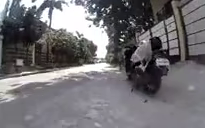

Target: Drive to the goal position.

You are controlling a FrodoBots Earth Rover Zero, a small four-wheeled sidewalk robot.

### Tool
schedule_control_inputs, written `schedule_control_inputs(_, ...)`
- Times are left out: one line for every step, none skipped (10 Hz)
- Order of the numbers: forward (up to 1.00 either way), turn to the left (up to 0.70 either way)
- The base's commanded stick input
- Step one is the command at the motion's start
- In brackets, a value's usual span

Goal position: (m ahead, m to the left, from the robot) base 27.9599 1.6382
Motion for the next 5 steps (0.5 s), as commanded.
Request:
schedule_control_inputs(1.00, 0.00)
schedule_control_inputs(1.00, 0.00)
schedule_control_inputs(1.00, 0.00)
schedule_control_inputs(1.00, 0.00)
schedule_control_inputs(1.00, 0.00)
